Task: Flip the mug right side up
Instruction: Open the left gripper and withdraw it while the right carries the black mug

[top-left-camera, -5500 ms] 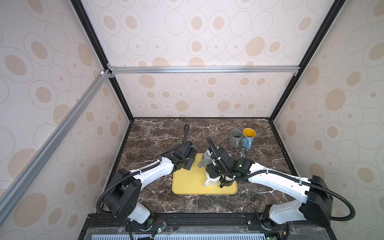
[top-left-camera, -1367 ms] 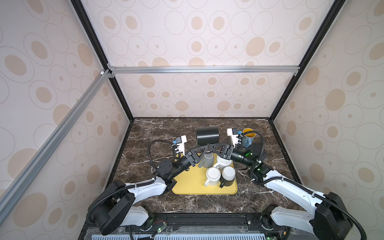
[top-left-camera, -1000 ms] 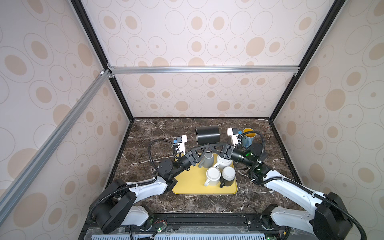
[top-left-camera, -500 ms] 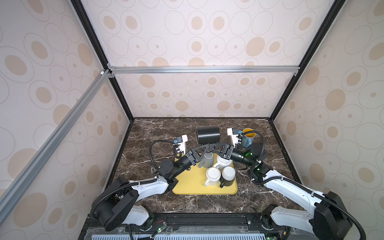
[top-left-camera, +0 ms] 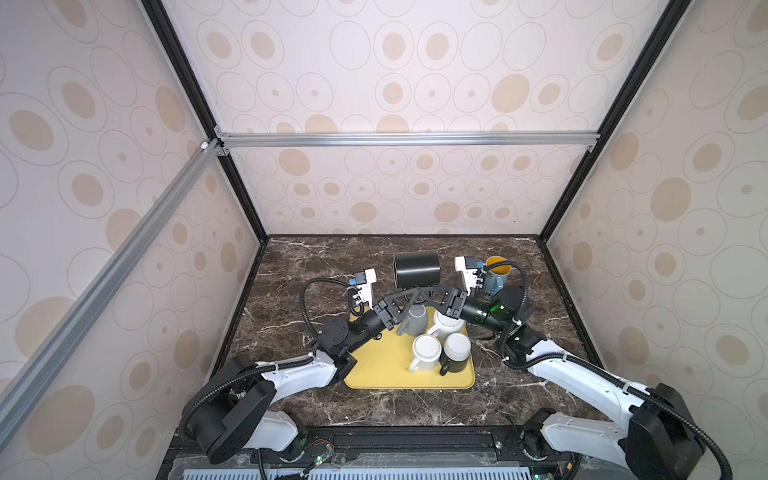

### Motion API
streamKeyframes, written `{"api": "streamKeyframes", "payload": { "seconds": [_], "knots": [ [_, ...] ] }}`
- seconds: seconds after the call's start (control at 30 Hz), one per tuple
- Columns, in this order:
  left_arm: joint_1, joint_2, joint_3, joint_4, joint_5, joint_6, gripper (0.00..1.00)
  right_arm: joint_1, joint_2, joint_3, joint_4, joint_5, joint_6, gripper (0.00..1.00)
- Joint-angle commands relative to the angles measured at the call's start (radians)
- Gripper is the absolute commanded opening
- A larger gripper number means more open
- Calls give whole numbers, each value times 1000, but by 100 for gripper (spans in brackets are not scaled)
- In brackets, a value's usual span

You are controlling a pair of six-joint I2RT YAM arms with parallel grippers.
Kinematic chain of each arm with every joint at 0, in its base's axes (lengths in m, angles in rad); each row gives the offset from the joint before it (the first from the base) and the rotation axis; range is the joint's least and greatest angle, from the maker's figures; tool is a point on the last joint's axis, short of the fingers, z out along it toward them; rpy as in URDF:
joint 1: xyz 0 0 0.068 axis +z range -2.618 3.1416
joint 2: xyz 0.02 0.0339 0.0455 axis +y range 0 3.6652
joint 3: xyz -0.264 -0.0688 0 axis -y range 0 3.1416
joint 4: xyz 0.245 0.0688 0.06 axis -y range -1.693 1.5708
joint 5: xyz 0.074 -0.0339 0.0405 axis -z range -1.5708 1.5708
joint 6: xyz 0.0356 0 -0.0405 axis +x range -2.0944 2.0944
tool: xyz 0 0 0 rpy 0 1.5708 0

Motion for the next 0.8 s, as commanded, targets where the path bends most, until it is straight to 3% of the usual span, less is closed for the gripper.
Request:
{"api": "streamKeyframes", "payload": {
  "seconds": [0.0, 0.03, 0.07, 0.47, 0.77],
  "knots": [
    [-11, -63, 51, -77, -1, 90, 65, 4, -26, 20, 27, 4, -8, 0],
    [-12, -80, 50, -123, -21, 109, 88, 5, -27, 21, 26, 5, -9, 0],
    [-11, -100, 50, -177, -44, 129, 99, 5, -25, 23, 24, 7, -9, 0],
    [-10, -270, 61, -597, -238, 317, 100, 5, -23, 44, -11, 39, -47, 0],
    [-8, -442, 83, -940, -580, 446, 100, 4, -61, 186, -426, 175, -276, 0]
  ]
}}
